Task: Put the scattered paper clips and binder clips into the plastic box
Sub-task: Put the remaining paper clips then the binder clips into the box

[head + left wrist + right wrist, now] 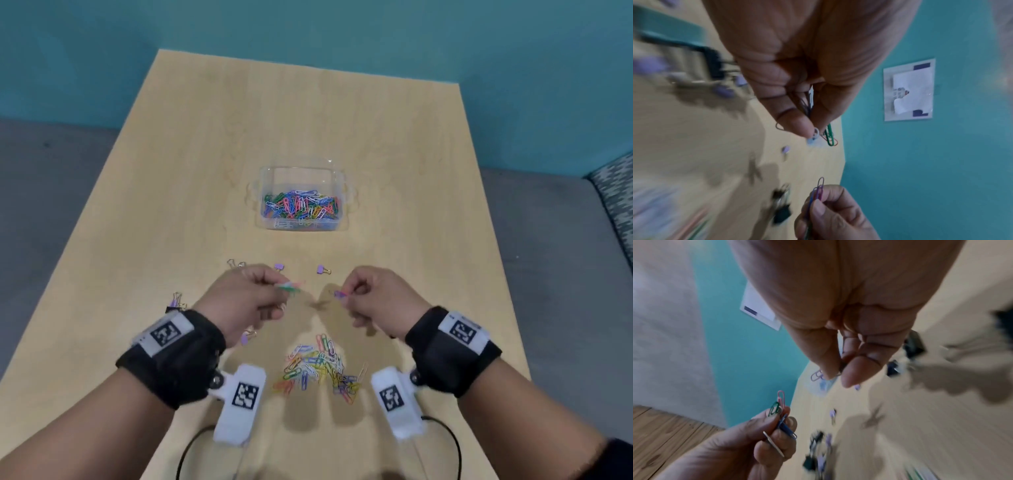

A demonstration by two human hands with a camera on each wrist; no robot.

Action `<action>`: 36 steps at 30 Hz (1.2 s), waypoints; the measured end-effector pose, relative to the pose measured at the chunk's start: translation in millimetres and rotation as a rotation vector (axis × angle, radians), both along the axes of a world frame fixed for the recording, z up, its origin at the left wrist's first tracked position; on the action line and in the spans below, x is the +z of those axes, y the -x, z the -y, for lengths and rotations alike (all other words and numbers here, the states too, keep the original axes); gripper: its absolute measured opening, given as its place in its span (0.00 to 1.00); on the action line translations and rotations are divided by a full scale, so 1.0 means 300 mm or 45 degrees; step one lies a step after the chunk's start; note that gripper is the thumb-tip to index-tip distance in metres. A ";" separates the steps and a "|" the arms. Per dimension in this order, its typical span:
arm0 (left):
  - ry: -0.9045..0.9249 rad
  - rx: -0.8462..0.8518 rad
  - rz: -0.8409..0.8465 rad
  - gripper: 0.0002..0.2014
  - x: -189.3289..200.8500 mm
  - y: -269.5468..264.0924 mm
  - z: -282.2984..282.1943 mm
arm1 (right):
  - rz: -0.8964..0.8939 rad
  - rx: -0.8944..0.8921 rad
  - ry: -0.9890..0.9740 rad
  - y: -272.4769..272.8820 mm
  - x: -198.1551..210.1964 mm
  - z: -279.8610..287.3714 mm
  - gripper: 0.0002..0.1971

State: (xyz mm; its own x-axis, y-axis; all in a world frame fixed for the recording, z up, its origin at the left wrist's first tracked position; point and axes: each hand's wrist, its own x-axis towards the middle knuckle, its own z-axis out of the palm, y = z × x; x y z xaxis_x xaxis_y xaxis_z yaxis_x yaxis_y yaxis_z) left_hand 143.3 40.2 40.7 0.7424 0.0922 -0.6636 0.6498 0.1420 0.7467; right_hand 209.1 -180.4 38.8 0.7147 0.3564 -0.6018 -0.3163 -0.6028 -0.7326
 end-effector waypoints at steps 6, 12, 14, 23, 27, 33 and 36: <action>-0.448 0.116 0.286 0.08 0.076 -0.343 -0.085 | 0.551 0.048 0.154 -0.341 0.079 -0.144 0.09; -0.637 -0.075 0.320 0.08 0.060 -0.491 -0.061 | 0.661 0.258 0.426 -0.477 0.048 -0.257 0.11; -0.643 -0.055 0.352 0.12 0.056 -0.477 -0.073 | 0.688 0.189 0.421 -0.467 0.046 -0.227 0.15; -0.060 -0.514 0.012 0.04 -0.018 0.110 -0.021 | 0.251 0.682 0.250 0.106 -0.012 0.125 0.05; -0.125 -0.762 -0.037 0.03 -0.127 0.313 0.080 | -0.042 0.929 0.238 0.299 -0.071 0.154 0.07; -0.614 -0.475 0.297 0.08 -0.166 0.294 0.152 | 0.288 0.561 0.192 0.333 -0.121 0.008 0.03; -0.924 -0.459 0.381 0.05 -0.154 0.297 0.126 | 0.434 0.305 0.190 0.342 -0.117 0.017 0.02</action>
